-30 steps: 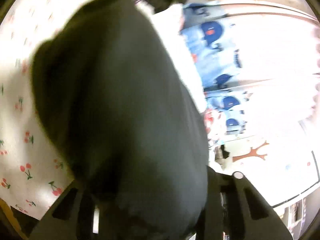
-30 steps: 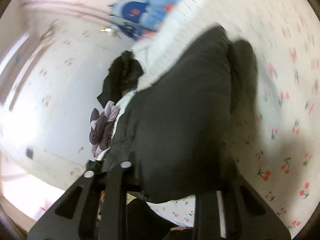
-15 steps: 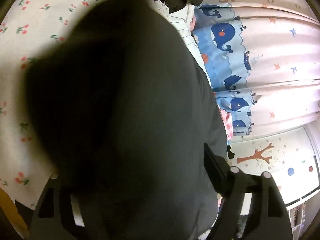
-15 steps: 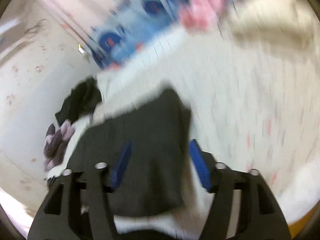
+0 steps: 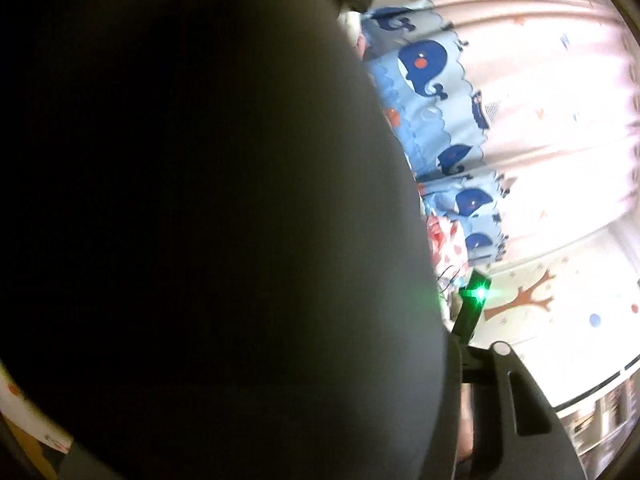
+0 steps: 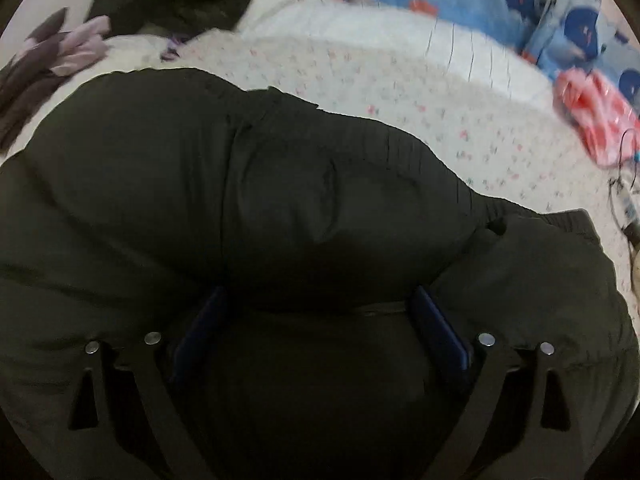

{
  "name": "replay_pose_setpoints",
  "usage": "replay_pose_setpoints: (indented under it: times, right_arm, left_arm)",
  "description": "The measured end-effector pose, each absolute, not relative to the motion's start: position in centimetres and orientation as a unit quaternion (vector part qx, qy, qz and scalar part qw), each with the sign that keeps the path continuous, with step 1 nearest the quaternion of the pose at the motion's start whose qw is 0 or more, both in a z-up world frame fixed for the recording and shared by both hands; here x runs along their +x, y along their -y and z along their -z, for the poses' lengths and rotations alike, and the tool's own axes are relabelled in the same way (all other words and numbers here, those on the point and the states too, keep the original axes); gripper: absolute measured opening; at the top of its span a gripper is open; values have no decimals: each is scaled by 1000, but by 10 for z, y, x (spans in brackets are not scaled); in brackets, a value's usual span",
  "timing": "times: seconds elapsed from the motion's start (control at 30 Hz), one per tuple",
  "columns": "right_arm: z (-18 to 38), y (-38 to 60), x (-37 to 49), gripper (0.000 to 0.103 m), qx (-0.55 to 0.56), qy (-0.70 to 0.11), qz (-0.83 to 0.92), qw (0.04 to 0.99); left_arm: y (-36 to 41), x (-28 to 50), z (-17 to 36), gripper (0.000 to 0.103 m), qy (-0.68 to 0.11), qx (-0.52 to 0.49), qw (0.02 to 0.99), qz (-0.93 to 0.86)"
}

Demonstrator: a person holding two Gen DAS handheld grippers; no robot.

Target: Fold large clothes

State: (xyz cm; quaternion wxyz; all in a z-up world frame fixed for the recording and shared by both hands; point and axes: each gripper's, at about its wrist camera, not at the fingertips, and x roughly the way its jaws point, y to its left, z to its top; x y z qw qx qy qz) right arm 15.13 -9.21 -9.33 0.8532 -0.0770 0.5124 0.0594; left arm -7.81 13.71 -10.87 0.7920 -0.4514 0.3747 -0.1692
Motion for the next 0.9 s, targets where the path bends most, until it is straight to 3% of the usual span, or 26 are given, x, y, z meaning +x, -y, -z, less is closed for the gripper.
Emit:
replay_pose_setpoints:
  times: [0.17,0.27,0.37,0.43,0.53,0.67,0.73,0.9]
  right_arm:
    - [41,93,81,86,-80,-445,-76,889]
    - [71,71,55,87,-147,-478,-79,862]
    - [92,67,51,89,-175,-485,-75,854]
    - [83,72,52,88,-151,-501,-74,849]
    - [46,73,18,87,-103,-448,-89,884]
    - [93,41,9,89,-194,-486,-86,848]
    - [89,38,14,89,-192,-504,-86,838]
    - [54,52,12,88,-148,-461,-71,872]
  left_arm:
    - [-144,-78,117,52,-382,-468,777,176]
    - [-144,-77,126,60,-377,-501,761,168]
    - [-135,-78,119,60,-374,-503,763,157]
    - [-134,-80,115,60,-373,-507,762,153]
    - [-136,-82,114,60,-375,-502,764,155]
    - [-130,-85,114,60,-374,-496,768,155]
    - [-129,-88,110,60,-373,-490,773,151]
    - [-130,-92,105,60,-372,-483,779,147]
